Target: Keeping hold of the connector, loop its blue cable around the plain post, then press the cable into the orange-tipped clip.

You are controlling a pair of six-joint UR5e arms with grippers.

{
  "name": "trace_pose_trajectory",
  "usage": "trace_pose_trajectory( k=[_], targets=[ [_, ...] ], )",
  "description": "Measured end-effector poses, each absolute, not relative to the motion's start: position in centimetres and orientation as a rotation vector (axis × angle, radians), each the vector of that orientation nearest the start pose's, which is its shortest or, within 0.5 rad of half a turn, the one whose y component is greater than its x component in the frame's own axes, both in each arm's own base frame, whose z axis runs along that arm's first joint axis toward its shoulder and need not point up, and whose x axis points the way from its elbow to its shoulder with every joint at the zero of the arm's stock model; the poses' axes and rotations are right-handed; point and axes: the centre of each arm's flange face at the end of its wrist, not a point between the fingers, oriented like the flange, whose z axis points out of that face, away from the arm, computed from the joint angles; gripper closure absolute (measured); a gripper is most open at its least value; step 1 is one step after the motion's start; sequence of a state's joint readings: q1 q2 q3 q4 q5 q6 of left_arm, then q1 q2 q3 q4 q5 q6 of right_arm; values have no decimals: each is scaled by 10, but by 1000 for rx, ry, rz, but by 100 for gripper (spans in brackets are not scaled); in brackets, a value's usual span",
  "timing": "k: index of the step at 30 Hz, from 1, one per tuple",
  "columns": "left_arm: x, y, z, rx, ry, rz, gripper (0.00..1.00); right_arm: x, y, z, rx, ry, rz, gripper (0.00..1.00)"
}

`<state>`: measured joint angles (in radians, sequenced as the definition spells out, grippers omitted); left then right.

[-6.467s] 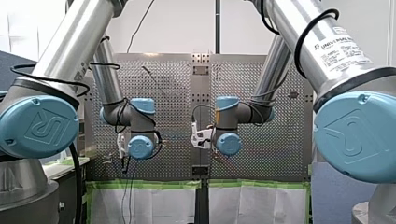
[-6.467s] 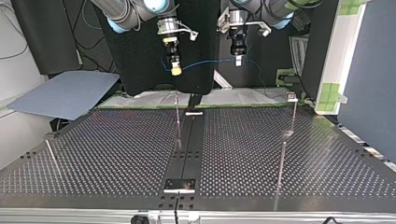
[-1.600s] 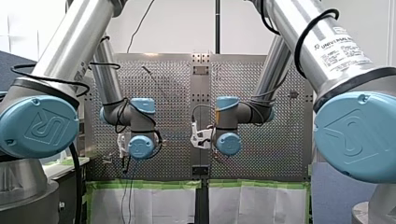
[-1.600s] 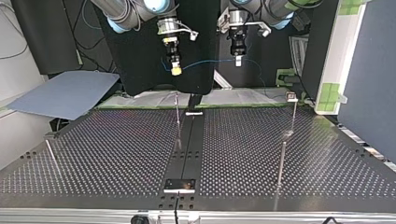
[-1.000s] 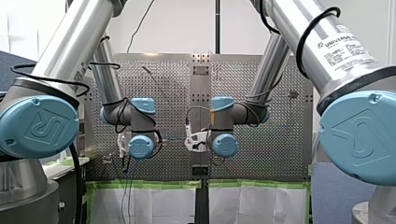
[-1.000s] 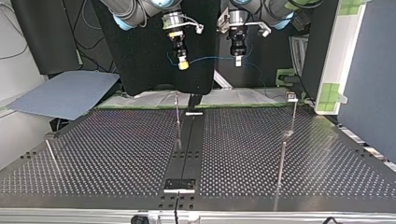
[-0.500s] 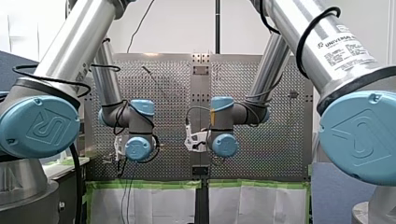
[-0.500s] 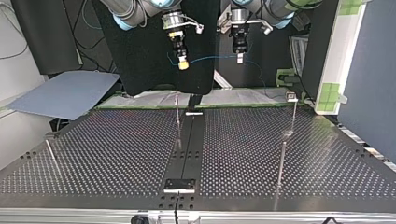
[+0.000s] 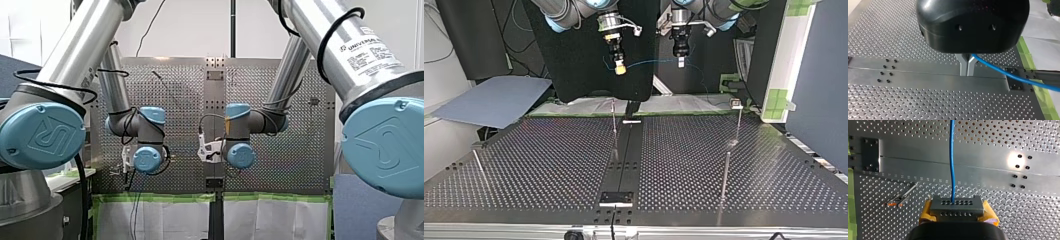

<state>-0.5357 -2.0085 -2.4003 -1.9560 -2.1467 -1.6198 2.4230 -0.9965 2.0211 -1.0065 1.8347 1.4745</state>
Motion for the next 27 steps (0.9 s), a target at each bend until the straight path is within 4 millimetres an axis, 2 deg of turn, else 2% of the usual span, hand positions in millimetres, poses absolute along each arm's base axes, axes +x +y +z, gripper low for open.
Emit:
trace_pose_trajectory(
  k=[6,9,19,27],
  targets=[
    [286,-261,73,-60,1634,14,100,473,-271,77,1677,-791,1530,100],
    [295,-265,84,-74,1617,3,100,480,-274,85,1671,-808,1547,100],
    [303,-261,116,-96,1602,13,100,485,-281,129,1662,-838,1617,100],
    [309,-256,145,-126,1587,11,100,493,-294,183,1613,-847,1686,100]
  ],
)
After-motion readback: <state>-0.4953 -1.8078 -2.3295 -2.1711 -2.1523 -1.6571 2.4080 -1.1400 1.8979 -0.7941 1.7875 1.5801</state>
